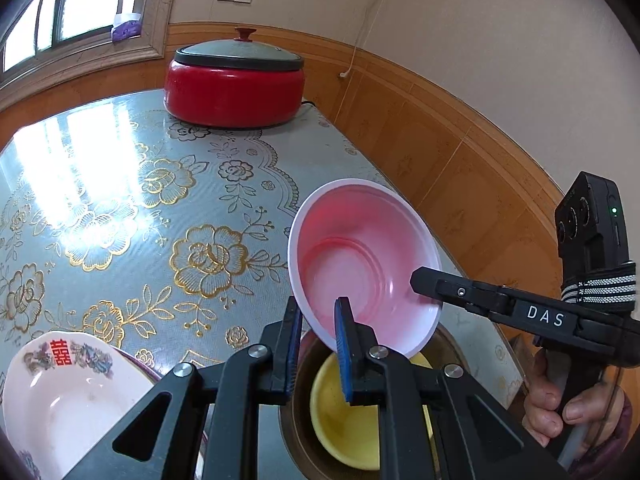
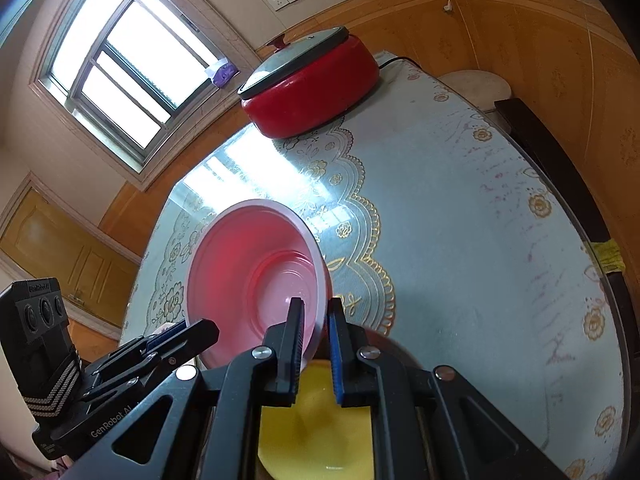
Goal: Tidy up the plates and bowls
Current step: 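Lift the red bowl and carry it over the yellow bowl, then lower the red bowl into the yellow bowl and open the right gripper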
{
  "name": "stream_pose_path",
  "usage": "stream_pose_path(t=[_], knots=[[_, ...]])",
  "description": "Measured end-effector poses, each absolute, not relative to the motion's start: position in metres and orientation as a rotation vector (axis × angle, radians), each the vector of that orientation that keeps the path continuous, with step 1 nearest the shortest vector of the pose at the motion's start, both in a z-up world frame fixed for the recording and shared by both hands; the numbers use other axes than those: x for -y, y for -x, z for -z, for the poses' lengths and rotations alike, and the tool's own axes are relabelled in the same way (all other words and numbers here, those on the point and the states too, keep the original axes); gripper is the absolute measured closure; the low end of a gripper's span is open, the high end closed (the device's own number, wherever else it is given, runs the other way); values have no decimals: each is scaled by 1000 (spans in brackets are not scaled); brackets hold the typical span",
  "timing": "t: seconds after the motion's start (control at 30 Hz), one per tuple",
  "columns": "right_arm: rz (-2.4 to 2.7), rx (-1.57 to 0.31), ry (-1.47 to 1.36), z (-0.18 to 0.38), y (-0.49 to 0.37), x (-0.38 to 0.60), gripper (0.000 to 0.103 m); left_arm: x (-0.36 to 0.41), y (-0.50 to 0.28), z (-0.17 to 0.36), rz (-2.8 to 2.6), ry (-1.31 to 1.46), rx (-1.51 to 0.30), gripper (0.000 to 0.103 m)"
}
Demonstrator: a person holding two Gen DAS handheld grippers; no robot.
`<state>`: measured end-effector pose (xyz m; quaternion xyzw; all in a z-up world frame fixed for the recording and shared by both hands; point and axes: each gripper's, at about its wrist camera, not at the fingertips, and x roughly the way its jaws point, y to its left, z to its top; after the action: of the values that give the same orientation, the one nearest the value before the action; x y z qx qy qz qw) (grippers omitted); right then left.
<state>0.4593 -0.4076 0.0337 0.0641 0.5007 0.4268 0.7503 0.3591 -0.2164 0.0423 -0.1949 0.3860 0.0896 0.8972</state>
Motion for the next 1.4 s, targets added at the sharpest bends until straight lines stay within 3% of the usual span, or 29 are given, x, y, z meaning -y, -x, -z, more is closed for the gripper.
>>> stream_pose_path(t=[0.73, 1.4], knots=[[-924, -1052, -164, -43, -406, 445, 91, 232, -314, -47, -29, 403, -797, 88], [-857, -1184, -130, -6, -396, 459, 90, 248, -315, -12, 14, 445, -939, 88]])
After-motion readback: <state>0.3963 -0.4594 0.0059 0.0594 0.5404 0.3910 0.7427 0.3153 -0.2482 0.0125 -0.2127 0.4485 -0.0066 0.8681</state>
